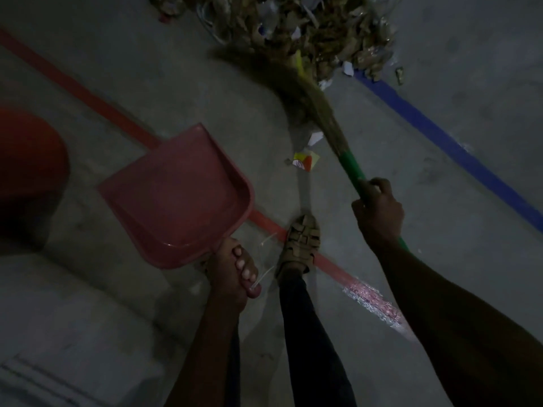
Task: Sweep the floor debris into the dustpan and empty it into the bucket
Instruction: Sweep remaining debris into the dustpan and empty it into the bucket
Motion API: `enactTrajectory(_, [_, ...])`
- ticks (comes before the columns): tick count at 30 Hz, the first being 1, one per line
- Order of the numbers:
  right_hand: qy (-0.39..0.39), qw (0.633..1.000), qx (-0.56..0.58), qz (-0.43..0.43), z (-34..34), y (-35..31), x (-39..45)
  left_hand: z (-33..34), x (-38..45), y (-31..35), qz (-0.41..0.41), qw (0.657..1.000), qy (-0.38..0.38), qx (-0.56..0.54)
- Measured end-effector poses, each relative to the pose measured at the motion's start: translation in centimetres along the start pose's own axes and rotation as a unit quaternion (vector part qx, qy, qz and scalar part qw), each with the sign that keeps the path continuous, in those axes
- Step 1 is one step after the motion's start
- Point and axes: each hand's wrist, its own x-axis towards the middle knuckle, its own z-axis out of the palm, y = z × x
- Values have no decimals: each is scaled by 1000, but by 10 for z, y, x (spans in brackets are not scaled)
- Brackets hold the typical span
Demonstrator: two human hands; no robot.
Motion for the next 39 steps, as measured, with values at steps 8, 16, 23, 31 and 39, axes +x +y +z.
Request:
enactTrajectory(8, [78,992,80,-55,-6,3,0,15,-1,-4,16,1000,-7,9])
enactTrajectory(16, [-63,993,96,-3,37,37,-80,18,1,-6,12,999,-31,32])
enactTrajectory(23, [-97,991,54,70,47,57,-116,13,3,-15,4,998,-16,56])
enactTrajectory(31, [32,998,-3,52,18,62,-48,23,2,-20,8,994,-21,105])
enactTrajectory(39, [110,993,27,-35,3,61,-52,36,-1,-27,15,992,-33,121])
